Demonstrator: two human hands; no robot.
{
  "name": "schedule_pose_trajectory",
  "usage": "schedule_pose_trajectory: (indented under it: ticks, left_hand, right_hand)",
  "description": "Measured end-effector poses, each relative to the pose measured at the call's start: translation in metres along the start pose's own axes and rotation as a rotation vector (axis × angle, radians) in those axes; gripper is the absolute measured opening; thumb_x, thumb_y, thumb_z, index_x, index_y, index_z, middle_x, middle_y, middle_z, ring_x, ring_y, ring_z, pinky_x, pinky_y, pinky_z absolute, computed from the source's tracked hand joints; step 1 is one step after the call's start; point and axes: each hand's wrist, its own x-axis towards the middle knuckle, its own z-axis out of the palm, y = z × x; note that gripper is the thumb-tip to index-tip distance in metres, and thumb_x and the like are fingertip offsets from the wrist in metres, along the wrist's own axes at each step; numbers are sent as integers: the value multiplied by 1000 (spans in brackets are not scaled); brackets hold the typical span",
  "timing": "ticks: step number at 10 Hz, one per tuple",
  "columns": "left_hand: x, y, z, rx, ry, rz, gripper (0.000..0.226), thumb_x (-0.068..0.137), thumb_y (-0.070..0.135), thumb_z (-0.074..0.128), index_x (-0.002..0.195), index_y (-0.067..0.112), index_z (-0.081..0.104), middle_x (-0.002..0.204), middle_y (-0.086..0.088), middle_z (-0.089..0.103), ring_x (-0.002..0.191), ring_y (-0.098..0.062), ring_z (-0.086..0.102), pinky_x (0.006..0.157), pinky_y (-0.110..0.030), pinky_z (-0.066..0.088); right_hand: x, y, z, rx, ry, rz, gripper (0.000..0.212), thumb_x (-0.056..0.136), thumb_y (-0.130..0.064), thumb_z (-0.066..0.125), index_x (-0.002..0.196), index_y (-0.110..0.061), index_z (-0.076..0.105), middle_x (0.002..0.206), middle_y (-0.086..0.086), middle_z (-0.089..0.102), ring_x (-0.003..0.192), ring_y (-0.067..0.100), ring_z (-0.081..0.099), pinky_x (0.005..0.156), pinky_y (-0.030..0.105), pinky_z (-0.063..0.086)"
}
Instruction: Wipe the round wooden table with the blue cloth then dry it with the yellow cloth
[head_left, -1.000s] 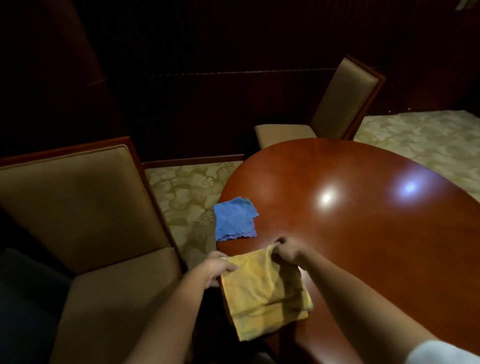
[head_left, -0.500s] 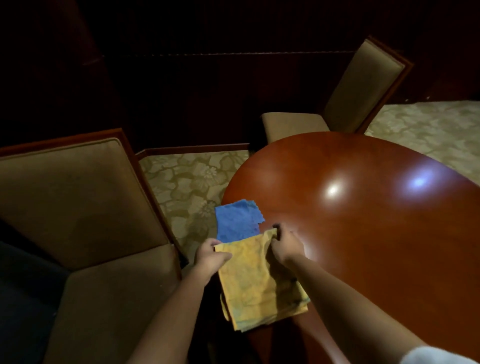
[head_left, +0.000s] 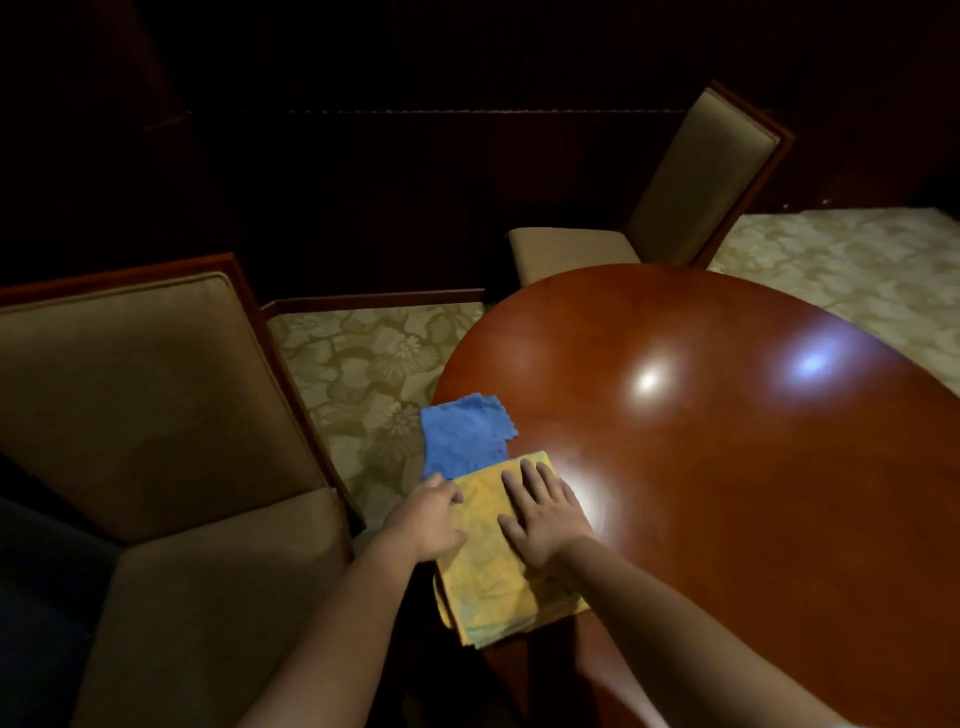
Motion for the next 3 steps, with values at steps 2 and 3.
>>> schedule_pose_trajectory:
  ticks: [2, 3]
  left_hand:
    - [-9, 23, -8, 257, -55, -9, 49, 89, 30, 62, 133, 17, 43, 135, -5, 37, 132, -23, 35, 104, -36, 37]
    - [-21, 20, -11, 163, -18, -28, 56, 88, 24, 61, 140, 22, 40, 139, -4, 40, 133, -23, 36, 106, -33, 37]
  right_hand:
    - [1, -5, -25, 0, -4, -1, 60, 98, -49, 36, 150, -21, 21, 158, 6, 16, 145, 24, 15, 115, 39, 14]
    - [-13, -8, -41, 109, 6, 45, 55, 99, -41, 40, 147, -18, 28, 153, 9, 28, 137, 28, 31, 108, 36, 30]
